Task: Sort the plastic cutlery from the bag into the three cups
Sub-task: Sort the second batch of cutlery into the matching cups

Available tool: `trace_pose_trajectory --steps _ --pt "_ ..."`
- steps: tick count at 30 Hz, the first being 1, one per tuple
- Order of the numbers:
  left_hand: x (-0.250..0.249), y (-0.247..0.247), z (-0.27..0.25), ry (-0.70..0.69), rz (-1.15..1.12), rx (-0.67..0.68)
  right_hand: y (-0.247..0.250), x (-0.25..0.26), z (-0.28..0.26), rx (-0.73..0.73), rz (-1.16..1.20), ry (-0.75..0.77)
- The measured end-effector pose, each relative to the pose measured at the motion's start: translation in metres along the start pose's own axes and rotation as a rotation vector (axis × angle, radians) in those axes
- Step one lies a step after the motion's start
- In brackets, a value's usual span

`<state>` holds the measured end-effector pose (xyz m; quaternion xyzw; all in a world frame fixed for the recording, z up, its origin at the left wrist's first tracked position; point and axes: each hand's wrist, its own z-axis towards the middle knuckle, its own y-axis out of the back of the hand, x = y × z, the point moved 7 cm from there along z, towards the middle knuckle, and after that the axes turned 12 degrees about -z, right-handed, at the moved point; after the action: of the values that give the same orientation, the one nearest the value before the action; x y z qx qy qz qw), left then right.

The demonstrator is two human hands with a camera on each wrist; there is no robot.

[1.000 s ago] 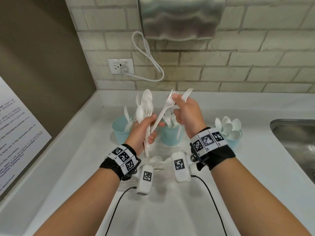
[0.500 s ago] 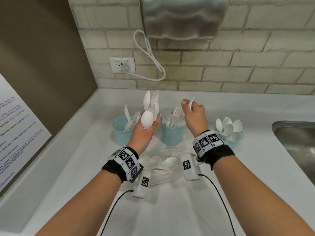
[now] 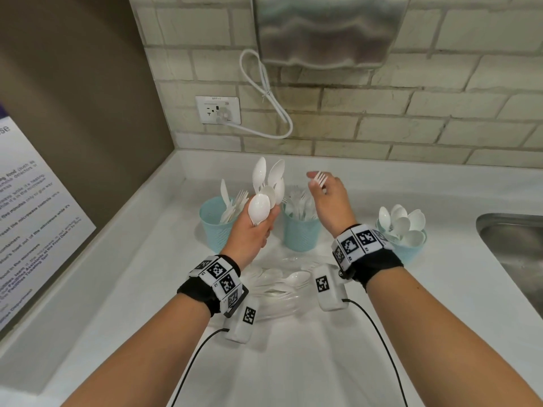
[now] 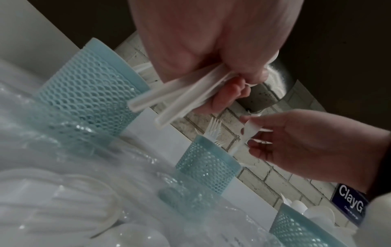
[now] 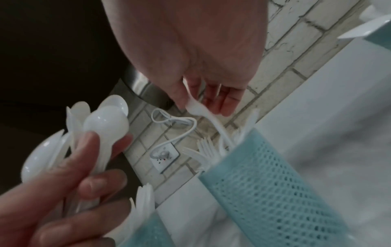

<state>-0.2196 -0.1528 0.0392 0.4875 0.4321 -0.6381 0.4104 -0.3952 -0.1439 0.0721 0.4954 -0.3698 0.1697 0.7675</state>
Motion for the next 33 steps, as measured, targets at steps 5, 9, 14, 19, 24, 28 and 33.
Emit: trace_pose_trajectory --steps 5,9,14,19,24,28,33 --pt "0.002 0.000 -0.001 -0.004 0.057 0.026 0.011 0.008 -0.007 -0.073 -0.153 -0.019" --pt "0.009 -0.007 -0.002 0.067 0.033 0.084 0.014 0.044 -0.010 0.086 0.292 0.051" --pt "0.012 -0.014 -0.007 0.134 0.024 0.128 0.014 0.056 -0.011 0.175 0.311 0.078" --pt "0.008 -0.015 -0.010 0.157 -0.029 0.146 0.016 0.055 -0.014 0.227 0.196 0.056" --pt "0.006 -0.018 -0.009 0.158 -0.074 0.148 0.015 0.056 -0.017 0.382 -0.065 0.043" --pt "0.002 -0.020 -0.009 0.128 -0.070 0.164 0.014 0.053 -0.019 0.449 -0.096 0.029" --pt "-0.001 -0.022 -0.007 0.099 -0.075 0.130 0.019 0.045 -0.013 0.282 0.241 -0.116"
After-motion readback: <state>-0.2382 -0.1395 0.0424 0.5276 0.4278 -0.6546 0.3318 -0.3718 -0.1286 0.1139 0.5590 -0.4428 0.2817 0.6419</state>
